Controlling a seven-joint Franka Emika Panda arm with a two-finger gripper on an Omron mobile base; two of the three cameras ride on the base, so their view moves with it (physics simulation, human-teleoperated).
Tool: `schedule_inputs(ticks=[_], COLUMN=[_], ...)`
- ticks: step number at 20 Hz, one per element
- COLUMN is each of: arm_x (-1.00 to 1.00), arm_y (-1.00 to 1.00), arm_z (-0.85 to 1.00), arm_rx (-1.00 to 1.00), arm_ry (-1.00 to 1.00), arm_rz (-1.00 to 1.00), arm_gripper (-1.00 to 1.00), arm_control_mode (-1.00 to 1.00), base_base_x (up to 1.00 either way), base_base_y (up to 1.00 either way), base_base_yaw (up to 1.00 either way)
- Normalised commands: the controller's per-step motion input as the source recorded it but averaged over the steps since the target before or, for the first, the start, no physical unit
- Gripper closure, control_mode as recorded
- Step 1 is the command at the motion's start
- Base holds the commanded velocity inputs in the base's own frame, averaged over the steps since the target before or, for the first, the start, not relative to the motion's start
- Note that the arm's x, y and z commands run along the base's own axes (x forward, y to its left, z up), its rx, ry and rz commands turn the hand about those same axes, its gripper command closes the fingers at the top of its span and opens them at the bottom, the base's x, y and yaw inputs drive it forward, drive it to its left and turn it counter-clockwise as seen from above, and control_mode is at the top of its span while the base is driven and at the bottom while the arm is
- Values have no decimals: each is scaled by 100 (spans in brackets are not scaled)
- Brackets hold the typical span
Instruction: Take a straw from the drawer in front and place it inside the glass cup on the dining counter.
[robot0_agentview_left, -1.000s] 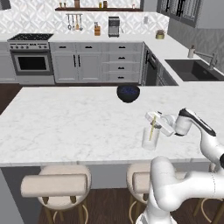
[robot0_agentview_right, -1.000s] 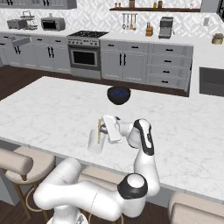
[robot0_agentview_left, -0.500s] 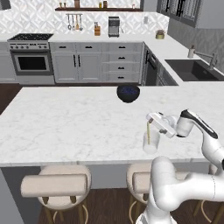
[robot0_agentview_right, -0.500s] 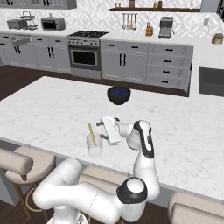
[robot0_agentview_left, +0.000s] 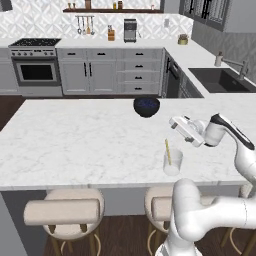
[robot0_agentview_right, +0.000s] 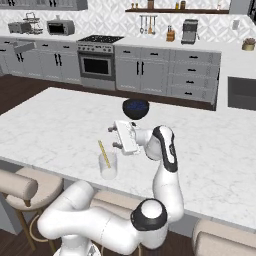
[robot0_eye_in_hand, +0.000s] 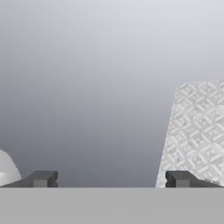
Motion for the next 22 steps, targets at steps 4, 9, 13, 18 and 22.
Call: schedule_inputs(ticks=[4,9,13,18,22], arm_x=[-29,-47,-55,-53,-66], arm_y=[0,0,0,0,10], arm_z=[85,76,68,60,28], arm_rx=[0,0,-6,-12,-13], arm_ry=[-14,-14,-14,-10,-4], arm_rz=[-5,-10,-15,-13,-14], arm_gripper=[-100,-100,-100,-100,-100], arm_control_mode=[-100,-100,-100,-100,-100], base_base_x=[0,0,0,0,0], base_base_y=[0,0,0,0,0], base_base_yaw=[0,0,0,0,0])
